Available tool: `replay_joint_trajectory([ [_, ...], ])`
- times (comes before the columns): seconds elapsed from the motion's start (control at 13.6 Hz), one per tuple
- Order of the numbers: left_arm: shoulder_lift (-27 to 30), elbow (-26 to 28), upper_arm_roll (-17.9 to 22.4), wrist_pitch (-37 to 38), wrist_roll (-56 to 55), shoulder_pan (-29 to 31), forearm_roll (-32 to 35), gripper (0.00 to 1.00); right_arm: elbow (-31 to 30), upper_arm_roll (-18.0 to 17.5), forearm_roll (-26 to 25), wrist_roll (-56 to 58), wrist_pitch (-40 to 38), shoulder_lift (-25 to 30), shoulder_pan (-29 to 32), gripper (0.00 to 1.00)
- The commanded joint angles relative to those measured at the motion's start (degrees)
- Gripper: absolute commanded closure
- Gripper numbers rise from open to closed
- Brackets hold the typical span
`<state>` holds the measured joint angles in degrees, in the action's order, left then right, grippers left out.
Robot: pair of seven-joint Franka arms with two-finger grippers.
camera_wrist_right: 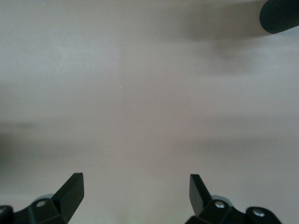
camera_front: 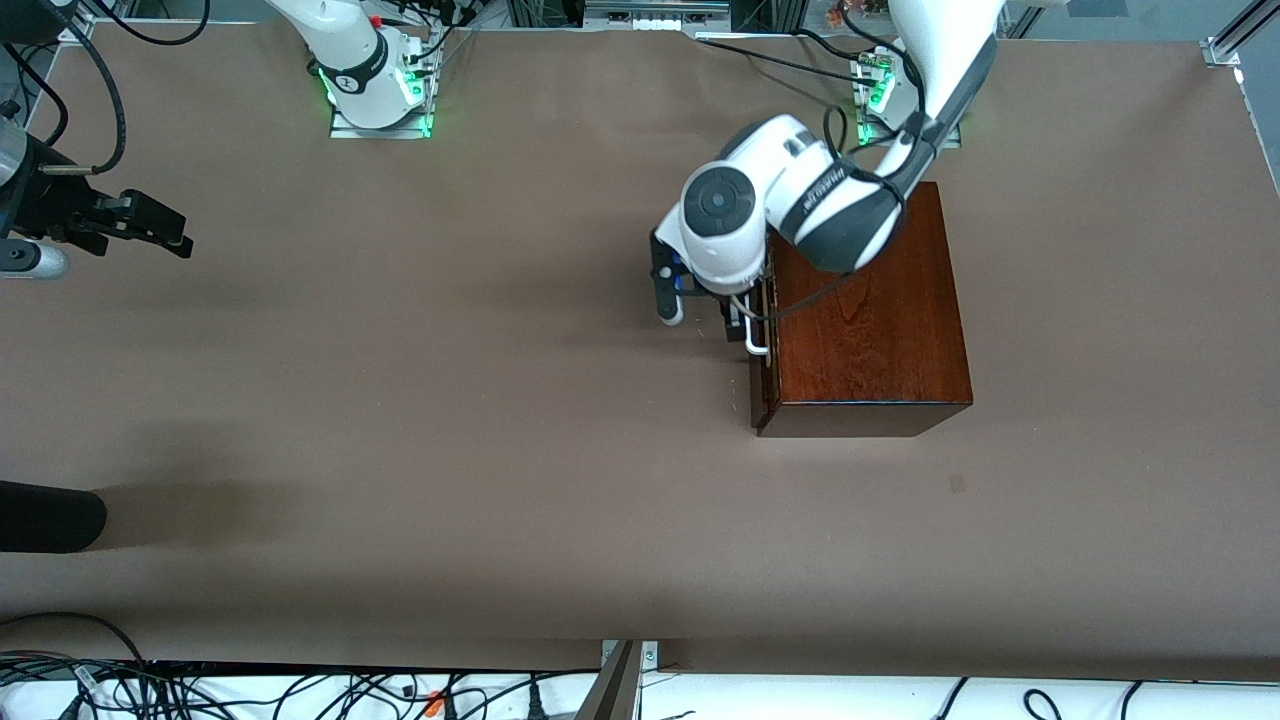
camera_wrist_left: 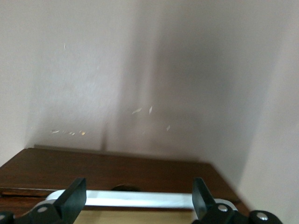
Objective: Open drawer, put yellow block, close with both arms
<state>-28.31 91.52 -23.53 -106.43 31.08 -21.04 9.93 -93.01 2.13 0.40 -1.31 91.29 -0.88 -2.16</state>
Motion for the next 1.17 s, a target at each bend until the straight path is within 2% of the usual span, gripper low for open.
replay_joint_trajectory([
  [0.0,2.47,-1.25,-2.92,1.66,-11.44,0.2,-1.49,0.0,0.64,-0.99,1.09,0.17,-0.49,0.27,1.28,0.0],
  [0.07,3.61,-1.26,-3.1,1.93,-16.27,0.29,-1.75,0.0,0.64,-0.99,1.09,0.17,-0.49,0.36,1.28,0.0],
  [0.29,6.33,-1.6,-2.75,9.73,-34.62,0.64,-3.87,0.0,0.64,-0.99,1.09,0.17,-0.41,0.27,1.28,0.0],
  [0.51,6.87,-4.58,-2.66,19.21,-44.94,4.5,-3.52,0.0,0.64,-0.99,1.09,0.17,-0.41,0.27,1.28,0.0],
  [0.66,6.87,-8.36,-2.31,24.49,-45.67,7.83,-3.08,0.0,0.64,-1.08,1.01,0.17,-0.32,0.27,1.2,0.0],
  [0.88,6.96,-14.77,-2.49,30.39,-45.14,16.44,-2.99,0.0,0.64,-1.08,1.0,0.17,-0.23,0.27,1.2,0.0],
  [1.1,7.04,-17.08,-2.4,31.2,-44.97,25.14,-3.86,0.0,0.64,-0.99,0.92,0.17,-0.32,0.27,1.2,0.0],
])
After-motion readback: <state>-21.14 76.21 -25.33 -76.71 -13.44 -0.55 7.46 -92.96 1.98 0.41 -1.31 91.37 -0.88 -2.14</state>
